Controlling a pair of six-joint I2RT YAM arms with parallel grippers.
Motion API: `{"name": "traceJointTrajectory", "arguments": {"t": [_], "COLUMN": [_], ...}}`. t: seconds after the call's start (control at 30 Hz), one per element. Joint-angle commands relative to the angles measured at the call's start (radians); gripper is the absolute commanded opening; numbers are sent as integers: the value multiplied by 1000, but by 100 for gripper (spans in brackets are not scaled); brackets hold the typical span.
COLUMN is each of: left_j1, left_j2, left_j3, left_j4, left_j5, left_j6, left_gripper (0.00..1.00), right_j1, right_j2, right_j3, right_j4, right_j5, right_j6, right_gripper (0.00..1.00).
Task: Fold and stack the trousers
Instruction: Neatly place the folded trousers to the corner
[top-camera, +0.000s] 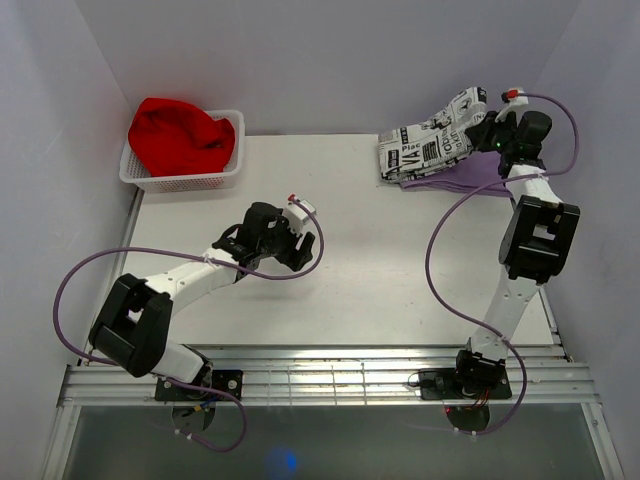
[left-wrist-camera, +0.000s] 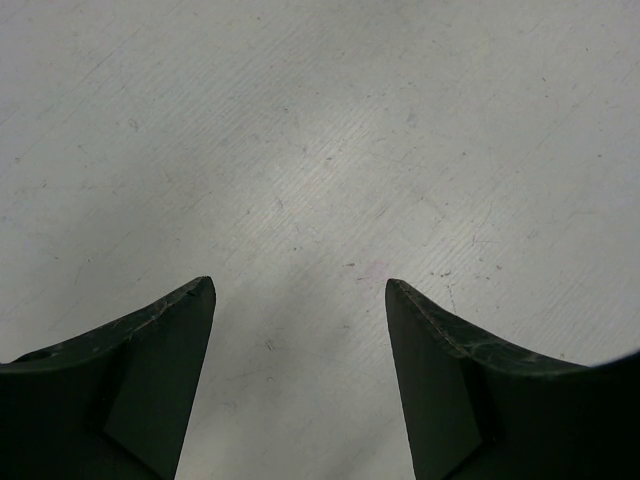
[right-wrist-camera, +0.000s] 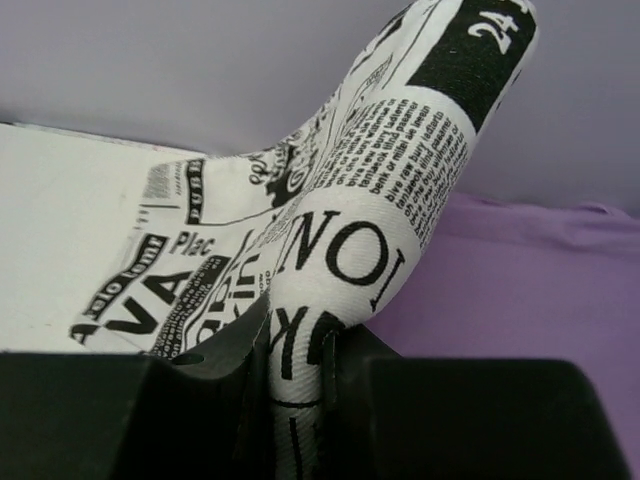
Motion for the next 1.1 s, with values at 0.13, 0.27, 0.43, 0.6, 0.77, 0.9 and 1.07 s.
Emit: {"name": "traceJointTrajectory", "arguments": {"t": [0.13, 0.27, 0.43, 0.6, 0.77, 0.9, 1.07], "left_j1": [4, 4, 10, 23, 35, 70, 160], "left_j2": [-6, -6, -14, -32, -43, -41, -26], "left_j3": [42, 50, 66, 74, 70, 117, 197], "left_j4": [-31, -51, -88, -110, -110, -157, -244], "left_j5": [2, -15, -25, -22, -22, 34, 142], "left_j6": [20, 22, 19, 10, -6, -47, -113], "left_gripper": [80, 80, 80, 80, 80, 81, 86], "right_j1": [-38, -40, -40, -43, -43, -44, -46], "right_j2": [-80, -17, 108, 146, 141, 65, -26], "right_j3": [-159, -150, -1, 53, 69, 48, 92], "right_j4": [187, 150, 55, -28, -168, -220, -316], "right_j5": [193, 250, 327, 435, 509, 506, 417], "right_j6": [-190, -247, -271, -286, -308, -336, -365], "right_gripper": [8, 8, 8, 8, 58, 80, 97]}}
